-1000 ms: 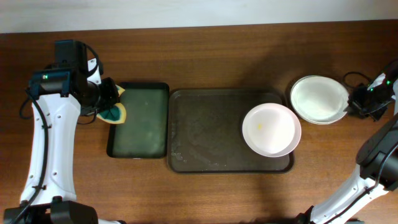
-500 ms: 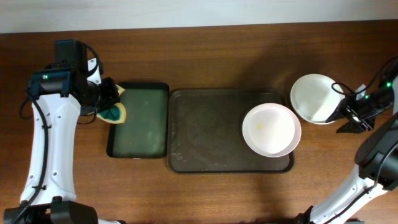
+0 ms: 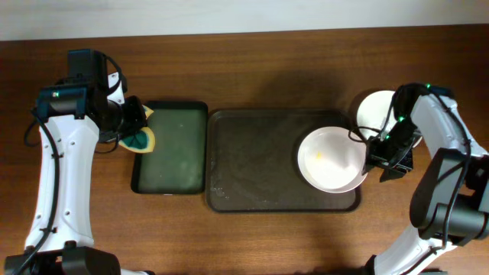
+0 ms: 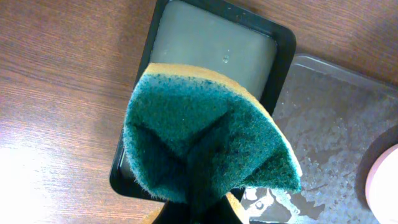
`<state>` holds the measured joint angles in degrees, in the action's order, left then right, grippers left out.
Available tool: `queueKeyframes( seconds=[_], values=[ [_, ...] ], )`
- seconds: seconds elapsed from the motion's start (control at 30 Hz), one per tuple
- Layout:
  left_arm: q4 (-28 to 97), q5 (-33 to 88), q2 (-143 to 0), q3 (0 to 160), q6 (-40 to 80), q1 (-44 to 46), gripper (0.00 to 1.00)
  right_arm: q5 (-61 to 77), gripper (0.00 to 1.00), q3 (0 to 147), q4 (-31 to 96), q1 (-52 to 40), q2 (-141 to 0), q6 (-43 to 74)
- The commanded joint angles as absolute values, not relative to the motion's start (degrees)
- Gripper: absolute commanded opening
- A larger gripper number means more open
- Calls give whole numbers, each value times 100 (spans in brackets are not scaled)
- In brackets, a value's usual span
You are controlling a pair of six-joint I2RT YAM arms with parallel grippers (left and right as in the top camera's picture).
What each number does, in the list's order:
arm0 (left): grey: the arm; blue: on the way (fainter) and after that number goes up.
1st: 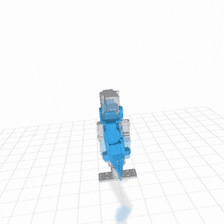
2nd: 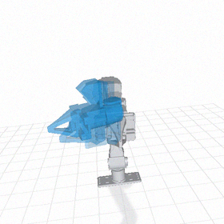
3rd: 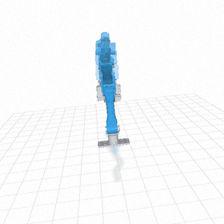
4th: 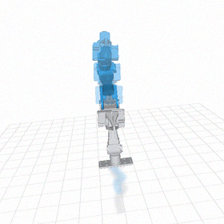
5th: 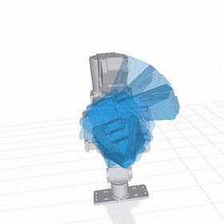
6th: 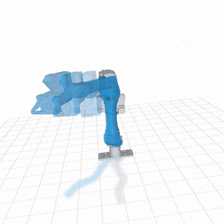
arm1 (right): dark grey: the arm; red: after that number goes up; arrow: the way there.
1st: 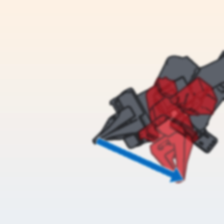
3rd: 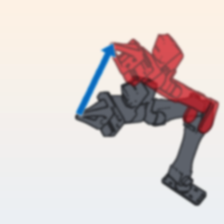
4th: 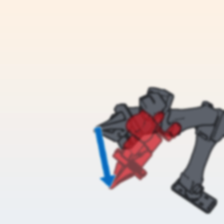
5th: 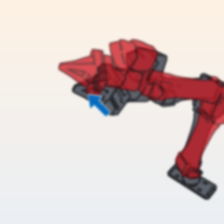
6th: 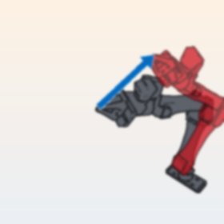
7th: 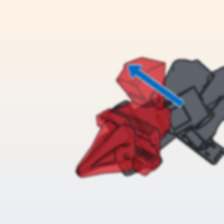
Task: Clean dirty plates on tray and stack at the side
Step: 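Move the right gripper to the second white plate rim and grip it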
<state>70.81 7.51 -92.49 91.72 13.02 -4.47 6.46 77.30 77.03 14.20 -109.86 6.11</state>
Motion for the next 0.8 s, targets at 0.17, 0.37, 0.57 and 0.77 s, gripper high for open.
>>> queueKeyframes(
  seconds=[0.17,0.37,0.57,0.77],
  values=[
    [7054,770,-9288,9185,1210,-456,1,882,17,7415,6960,1376,-10886,784],
    [7048,770,-9288,9185,1210,-451,1,1057,7,7415,6453,1378,-10886,784],
    [6978,773,-9290,9185,1210,-451,1,1380,4,7413,6475,1251,-10886,779],
    [6864,775,-9290,9185,1210,-213,0,1612,4,7413,6272,388,-10890,788]
  ],
)
